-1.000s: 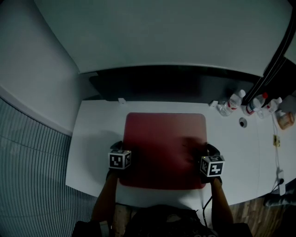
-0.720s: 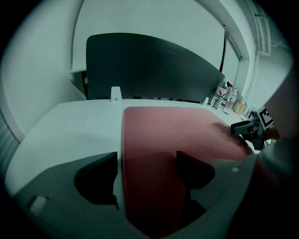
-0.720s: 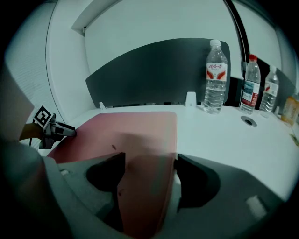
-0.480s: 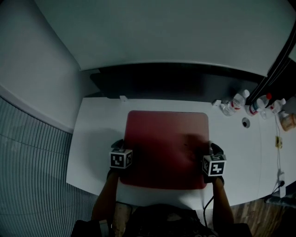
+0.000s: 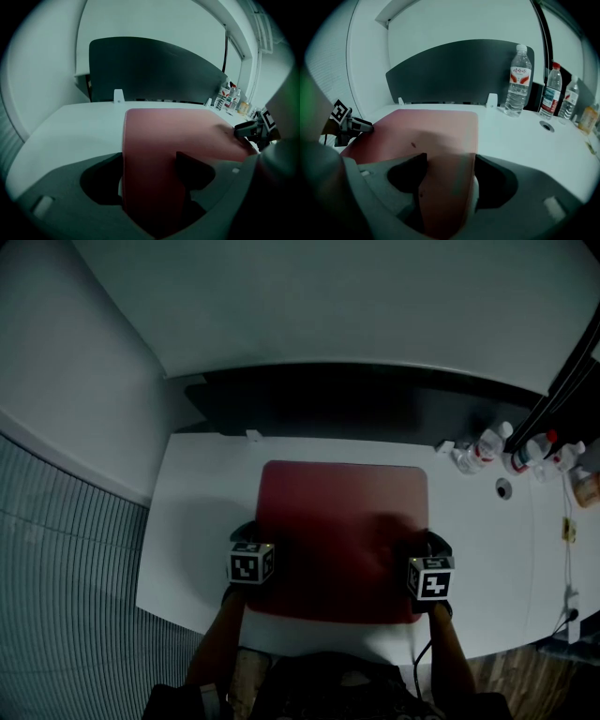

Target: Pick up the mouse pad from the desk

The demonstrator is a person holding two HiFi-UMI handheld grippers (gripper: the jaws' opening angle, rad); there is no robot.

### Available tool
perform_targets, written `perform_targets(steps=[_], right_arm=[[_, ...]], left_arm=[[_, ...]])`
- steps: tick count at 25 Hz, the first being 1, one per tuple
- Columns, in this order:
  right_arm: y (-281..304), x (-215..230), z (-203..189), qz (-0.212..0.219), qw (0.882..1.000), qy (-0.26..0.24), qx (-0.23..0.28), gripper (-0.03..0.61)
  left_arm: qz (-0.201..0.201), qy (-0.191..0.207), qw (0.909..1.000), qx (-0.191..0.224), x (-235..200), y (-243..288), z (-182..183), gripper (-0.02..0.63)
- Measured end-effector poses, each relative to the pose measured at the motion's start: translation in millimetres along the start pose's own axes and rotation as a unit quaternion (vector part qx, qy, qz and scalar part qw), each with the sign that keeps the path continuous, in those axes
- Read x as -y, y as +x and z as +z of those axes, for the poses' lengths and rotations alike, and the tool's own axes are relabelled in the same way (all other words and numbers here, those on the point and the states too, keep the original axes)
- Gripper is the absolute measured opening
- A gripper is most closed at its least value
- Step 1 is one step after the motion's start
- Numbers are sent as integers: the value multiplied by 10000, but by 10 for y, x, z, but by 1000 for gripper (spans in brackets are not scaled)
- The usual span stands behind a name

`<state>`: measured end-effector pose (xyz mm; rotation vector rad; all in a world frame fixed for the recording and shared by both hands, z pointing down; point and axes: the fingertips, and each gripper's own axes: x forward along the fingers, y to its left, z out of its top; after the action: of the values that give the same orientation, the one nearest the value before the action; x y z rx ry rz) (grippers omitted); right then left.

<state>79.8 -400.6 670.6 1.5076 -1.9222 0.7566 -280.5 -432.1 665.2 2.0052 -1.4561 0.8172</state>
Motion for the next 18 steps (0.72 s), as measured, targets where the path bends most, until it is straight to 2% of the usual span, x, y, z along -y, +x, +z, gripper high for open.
perform_targets(steps=[12,15,18], right_arm=[[-14,-44,-8,-89,9999,80,-8,285],[-10,-67,20,-52,10000,45,19,273],[1,-73,2,-53,9999,106,25,253]], left_arm=[[-14,-96,9999,-31,-4,8,-50,347],[20,16,10000,4,20,-9,-18,303],[-38,19,10000,36,39,24,-33,285]])
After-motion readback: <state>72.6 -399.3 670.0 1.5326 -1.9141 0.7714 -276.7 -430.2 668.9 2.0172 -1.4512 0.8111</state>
